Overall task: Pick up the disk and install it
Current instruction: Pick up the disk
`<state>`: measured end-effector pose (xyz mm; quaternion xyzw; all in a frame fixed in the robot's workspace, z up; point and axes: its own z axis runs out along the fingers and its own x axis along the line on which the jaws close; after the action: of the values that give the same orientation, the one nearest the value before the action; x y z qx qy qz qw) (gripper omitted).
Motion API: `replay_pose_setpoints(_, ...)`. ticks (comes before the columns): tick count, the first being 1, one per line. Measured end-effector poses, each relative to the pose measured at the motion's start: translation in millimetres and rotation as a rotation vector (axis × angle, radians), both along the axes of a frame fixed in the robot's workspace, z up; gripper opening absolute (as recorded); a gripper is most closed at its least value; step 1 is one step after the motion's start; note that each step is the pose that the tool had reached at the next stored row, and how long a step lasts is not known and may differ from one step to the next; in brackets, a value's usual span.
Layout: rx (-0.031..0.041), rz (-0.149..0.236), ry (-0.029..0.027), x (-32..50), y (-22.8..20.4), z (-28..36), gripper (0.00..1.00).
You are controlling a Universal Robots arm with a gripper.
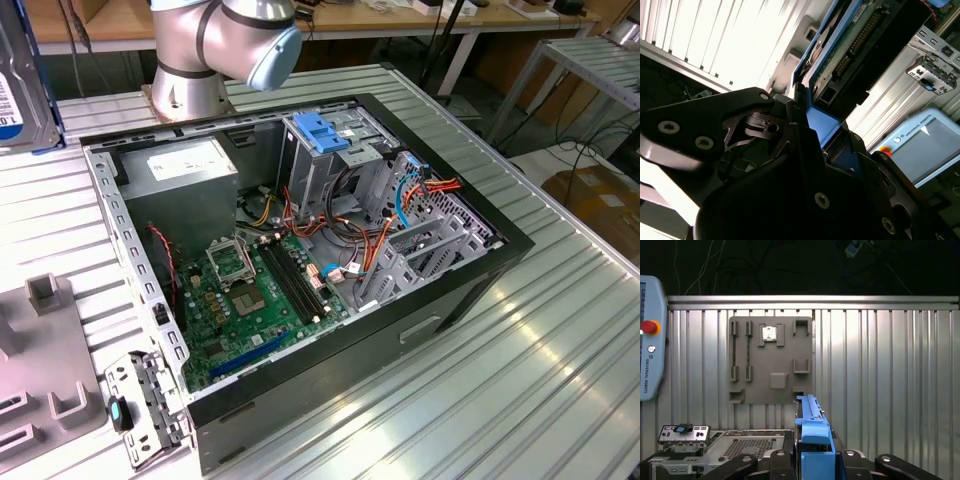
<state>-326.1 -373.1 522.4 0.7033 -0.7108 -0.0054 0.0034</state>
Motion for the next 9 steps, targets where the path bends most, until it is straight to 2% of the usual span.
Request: replay_pose_setpoints(9,0.0001,0.000,0.0002,31.0,0.0,-0.1,0.37)
